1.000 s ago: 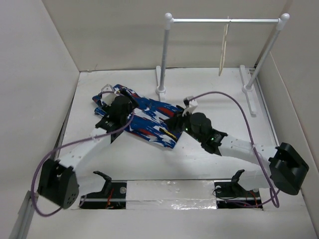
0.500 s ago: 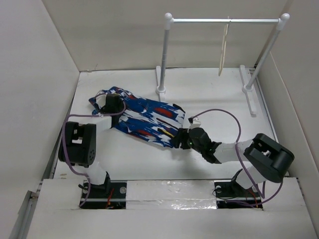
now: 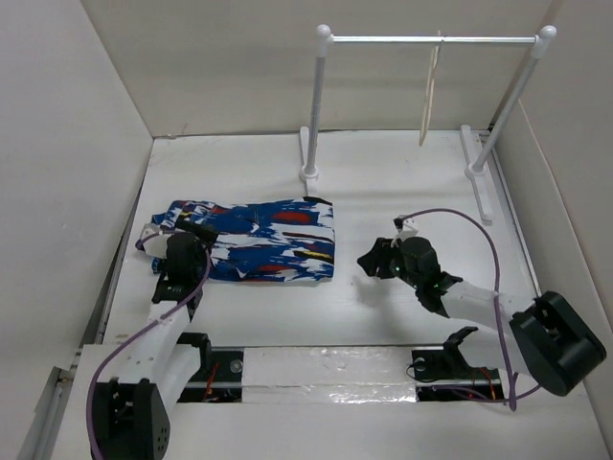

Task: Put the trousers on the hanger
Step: Fold the trousers at the center of the board.

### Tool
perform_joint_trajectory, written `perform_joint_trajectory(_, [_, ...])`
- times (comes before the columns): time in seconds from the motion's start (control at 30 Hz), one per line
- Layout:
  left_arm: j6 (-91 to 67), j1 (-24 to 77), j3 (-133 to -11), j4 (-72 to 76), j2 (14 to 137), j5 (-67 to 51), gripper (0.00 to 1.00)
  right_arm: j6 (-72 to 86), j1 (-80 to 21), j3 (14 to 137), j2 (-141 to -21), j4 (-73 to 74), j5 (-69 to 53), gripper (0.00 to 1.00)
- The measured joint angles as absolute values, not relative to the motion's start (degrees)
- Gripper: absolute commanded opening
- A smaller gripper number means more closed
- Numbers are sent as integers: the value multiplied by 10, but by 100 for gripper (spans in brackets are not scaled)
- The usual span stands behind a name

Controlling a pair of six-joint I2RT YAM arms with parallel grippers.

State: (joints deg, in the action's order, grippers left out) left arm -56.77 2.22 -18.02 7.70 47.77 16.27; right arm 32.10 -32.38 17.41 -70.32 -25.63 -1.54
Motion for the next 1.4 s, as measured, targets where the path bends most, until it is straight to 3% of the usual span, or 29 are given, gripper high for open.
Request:
perform_joint_trajectory(0.07, [-555, 36, -186, 75, 450, 159, 80, 301, -332, 181, -668, -237, -22, 72])
perform_joint_trajectory(0.2, [-529, 98, -229, 75, 464, 140, 73, 278, -347, 234, -675, -204, -46, 76])
perform_joint_trajectory(0.3, [-509, 165, -271, 83, 516, 139, 70, 276, -365, 297, -752, -219, -70, 73])
perform_joint_trajectory(0.43, [-482, 285, -309, 88, 589, 173, 63, 292, -389, 318, -849, -259, -94, 61])
perform_joint_trajectory(0.47, [-476, 317, -309, 91, 598, 183, 64, 298, -392, 318, -873, -267, -101, 44])
perform_joint_trajectory(0.53, [-465, 369, -309, 92, 609, 192, 64, 314, -395, 314, -918, -293, -116, 27])
perform_joint_trajectory(0.57, [-460, 383, -309, 95, 613, 193, 64, 324, -395, 309, -934, -310, -119, 11])
perform_joint_trajectory(0.6, [-455, 390, -309, 98, 616, 195, 65, 333, -394, 304, -942, -330, -122, 5])
perform_joint_trajectory(0.77, [-439, 402, -303, 119, 622, 203, 67, 363, -394, 257, -907, -363, -107, 0])
perform_joint_trajectory(0.8, [-437, 410, -300, 123, 622, 204, 67, 362, -394, 250, -888, -352, -102, 6])
perform_joint_trajectory(0.83, [-436, 417, -296, 126, 622, 204, 68, 362, -394, 246, -868, -338, -94, 22])
perform_joint_trajectory(0.87, [-435, 424, -294, 126, 622, 204, 68, 360, -394, 244, -851, -323, -87, 64])
perform_joint_trajectory(0.9, [-433, 432, -292, 126, 622, 204, 68, 356, -394, 245, -831, -302, -78, 75])
perform_joint_trajectory(0.97, [-430, 441, -292, 126, 618, 207, 67, 337, -394, 250, -788, -251, -60, 82])
perform_joint_trajectory(1.03, [-422, 451, -292, 126, 607, 214, 61, 312, -395, 274, -741, -168, -29, 82])
perform_joint_trajectory(1.1, [-410, 458, -293, 129, 590, 221, 42, 287, -397, 303, -673, -88, 9, 70])
perform_joint_trajectory(1.13, [-404, 461, -295, 133, 584, 223, 22, 271, -397, 322, -637, -52, 29, 53])
perform_joint_trajectory(1.17, [-398, 462, -298, 137, 579, 227, 14, 257, -396, 344, -601, -23, 48, 13])
perform_joint_trajectory(1.2, [-387, 464, -303, 142, 576, 230, 7, 240, -394, 370, -570, 7, 63, 0])
perform_joint_trajectory(1.23, [-373, 464, -308, 150, 575, 232, 0, 228, -389, 407, -543, 35, 81, 0])
perform_joint_trajectory(1.37, [-331, 464, -316, 186, 570, 238, 0, 164, -319, 585, -512, 87, 143, 1])
perform_joint_trajectory(1.4, [-322, 464, -315, 190, 568, 239, 0, 149, -299, 630, -522, 91, 157, 14])
